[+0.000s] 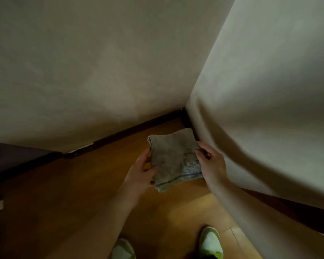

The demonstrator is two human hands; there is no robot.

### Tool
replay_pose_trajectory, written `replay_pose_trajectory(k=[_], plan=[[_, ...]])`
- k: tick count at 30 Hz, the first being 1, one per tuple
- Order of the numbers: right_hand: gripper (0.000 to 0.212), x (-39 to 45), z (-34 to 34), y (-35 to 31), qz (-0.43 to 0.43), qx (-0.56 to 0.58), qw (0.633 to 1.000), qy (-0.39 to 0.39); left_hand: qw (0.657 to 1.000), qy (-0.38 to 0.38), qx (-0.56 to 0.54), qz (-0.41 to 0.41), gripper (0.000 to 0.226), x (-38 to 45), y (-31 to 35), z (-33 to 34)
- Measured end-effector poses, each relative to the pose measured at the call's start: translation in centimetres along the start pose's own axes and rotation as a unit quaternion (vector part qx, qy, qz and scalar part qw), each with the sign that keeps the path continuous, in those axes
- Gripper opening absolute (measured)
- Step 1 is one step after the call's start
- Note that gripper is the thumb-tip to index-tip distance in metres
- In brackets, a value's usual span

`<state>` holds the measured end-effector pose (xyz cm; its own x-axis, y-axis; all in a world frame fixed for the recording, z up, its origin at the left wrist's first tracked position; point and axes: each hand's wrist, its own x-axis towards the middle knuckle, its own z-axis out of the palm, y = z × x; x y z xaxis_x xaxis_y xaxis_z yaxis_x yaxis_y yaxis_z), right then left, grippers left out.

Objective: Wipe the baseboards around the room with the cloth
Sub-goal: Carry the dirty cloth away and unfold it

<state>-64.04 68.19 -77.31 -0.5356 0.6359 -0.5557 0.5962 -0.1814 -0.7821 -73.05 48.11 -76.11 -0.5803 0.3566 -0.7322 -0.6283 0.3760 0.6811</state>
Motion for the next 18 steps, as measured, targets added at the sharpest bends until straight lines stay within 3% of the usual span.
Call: replay_pose_trajectory(k=[7,13,16,18], plan=[[0.026,8.0,2.7,6.4,-0.051,-0.064,0.996,-0.019,1.0,0.011,-0.012,0.021,0.063,10.1,-7.1,1.3],[0.034,15.3,5.2,7.1,-0.097,-0.1,0.99,0.013,0.998,0.051,-0.029,0.037,0.069,18.7,-8.3,2.3],[0.048,17.1,6.9,7.7,-0.139,-0.205,0.969,0.024,0.99,0.112,0.084,0.033,0.063,21.9,-8.7,2.4],[0.052,17.2,7.9,8.7,-0.162,-0.254,0.953,0.023,0.962,0.161,0.201,0.088,0.051,22.8,-8.9,2.7]])
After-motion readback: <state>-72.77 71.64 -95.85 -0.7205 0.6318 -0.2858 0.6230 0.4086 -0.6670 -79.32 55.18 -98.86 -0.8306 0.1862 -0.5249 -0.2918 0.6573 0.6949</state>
